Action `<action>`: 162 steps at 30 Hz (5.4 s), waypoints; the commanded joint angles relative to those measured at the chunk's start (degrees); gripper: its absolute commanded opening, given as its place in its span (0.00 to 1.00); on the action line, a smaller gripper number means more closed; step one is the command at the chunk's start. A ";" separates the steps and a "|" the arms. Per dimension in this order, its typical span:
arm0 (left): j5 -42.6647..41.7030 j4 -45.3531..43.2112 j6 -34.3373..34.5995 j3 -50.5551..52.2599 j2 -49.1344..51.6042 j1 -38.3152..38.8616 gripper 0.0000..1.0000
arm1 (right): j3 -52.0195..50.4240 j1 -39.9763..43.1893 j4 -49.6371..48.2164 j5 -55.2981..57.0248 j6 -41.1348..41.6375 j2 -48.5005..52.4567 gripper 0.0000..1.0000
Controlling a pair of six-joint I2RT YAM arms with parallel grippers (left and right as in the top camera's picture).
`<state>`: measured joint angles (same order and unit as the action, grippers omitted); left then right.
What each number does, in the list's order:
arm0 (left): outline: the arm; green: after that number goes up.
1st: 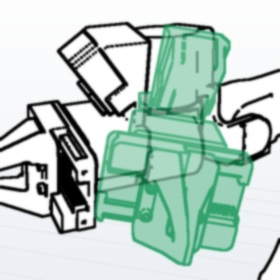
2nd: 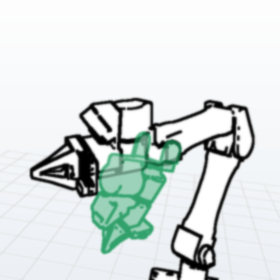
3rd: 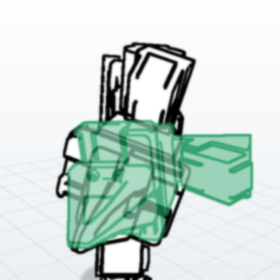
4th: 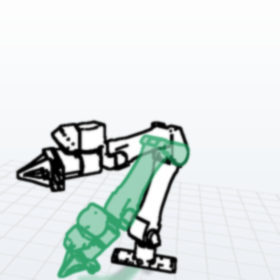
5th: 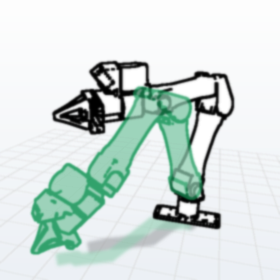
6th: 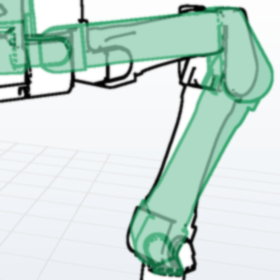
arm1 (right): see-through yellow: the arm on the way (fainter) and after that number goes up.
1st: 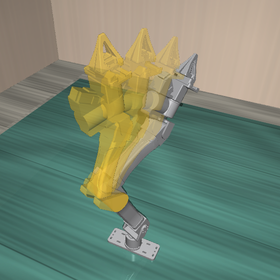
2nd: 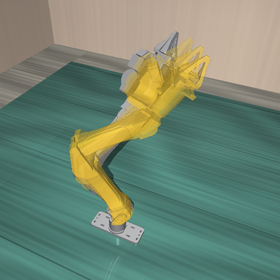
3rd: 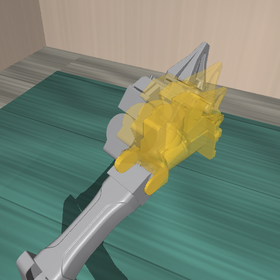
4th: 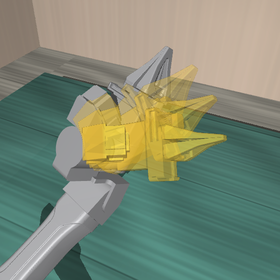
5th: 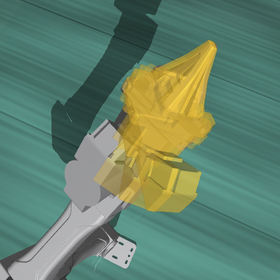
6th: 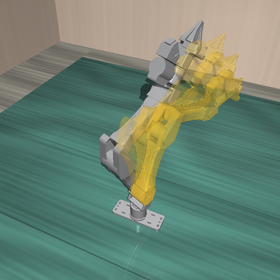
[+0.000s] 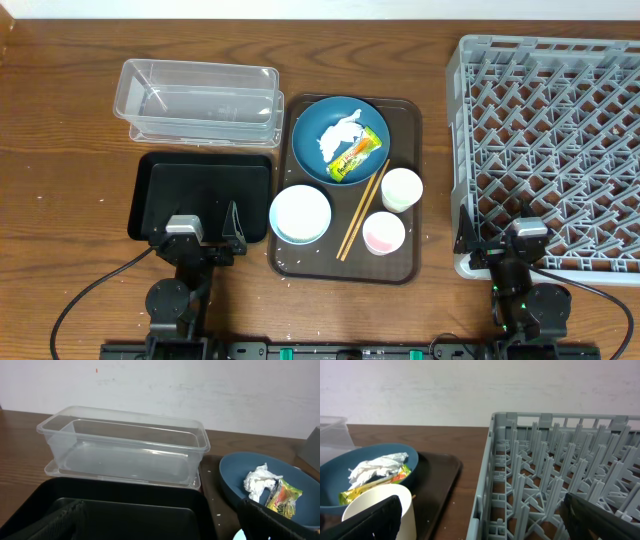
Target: Sort waste into correct bins and load items into the dishwasher rack
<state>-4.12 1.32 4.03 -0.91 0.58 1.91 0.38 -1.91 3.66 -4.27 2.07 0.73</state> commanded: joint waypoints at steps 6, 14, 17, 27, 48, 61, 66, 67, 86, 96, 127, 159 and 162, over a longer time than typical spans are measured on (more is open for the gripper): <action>-0.39 2.32 -0.81 0.68 -0.35 -0.28 0.98 | -0.07 -0.57 0.24 -0.04 -0.44 -0.24 0.99; -0.39 2.32 -0.79 0.68 -0.35 -0.28 0.98 | -0.07 -0.57 0.24 -0.04 -0.44 -0.24 0.99; -0.39 2.29 -0.81 0.68 -0.35 -0.28 0.98 | -0.07 -0.57 0.22 -0.04 -0.46 -0.24 0.99; -0.39 2.32 -0.79 0.68 -0.35 -0.28 0.98 | -0.07 -0.57 0.20 -0.02 -0.46 -0.24 0.99; -0.39 2.27 3.32 0.59 -0.33 -0.28 0.98 | -0.04 -0.52 -0.02 0.92 4.55 -0.24 0.99; -1.44 5.01 4.42 -14.60 19.58 -0.28 0.98 | 10.45 -0.52 0.02 5.42 7.10 10.97 0.99; -3.21 15.17 4.37 -30.34 37.57 -0.22 0.98 | 20.76 -0.52 2.10 5.55 7.08 25.64 0.99; -3.82 18.12 4.37 -33.70 40.83 -0.22 0.98 | 22.93 -0.52 3.17 5.53 7.08 28.48 0.99; -8.57 45.11 1.70 -60.74 64.43 -0.04 0.99 | 45.72 -0.52 20.50 5.51 6.21 58.38 0.99; -5.49 29.88 -5.53 -69.77 78.20 8.79 0.95 | 45.72 -0.52 20.81 5.75 6.23 58.38 0.99; -6.99 11.28 -11.91 -75.32 114.22 23.37 0.06 | 45.70 -0.52 21.57 5.35 6.23 58.42 0.99; -11.30 19.85 -10.21 -75.23 96.13 9.92 0.68 | 45.70 -0.52 21.88 5.35 6.23 58.42 0.99; -14.95 19.80 -10.71 -75.19 97.29 13.60 0.68 | 45.70 -0.52 21.88 5.35 6.23 58.42 0.99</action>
<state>-11.99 21.15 -6.24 -76.38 97.71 12.58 44.95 -1.91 25.52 0.93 8.51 59.22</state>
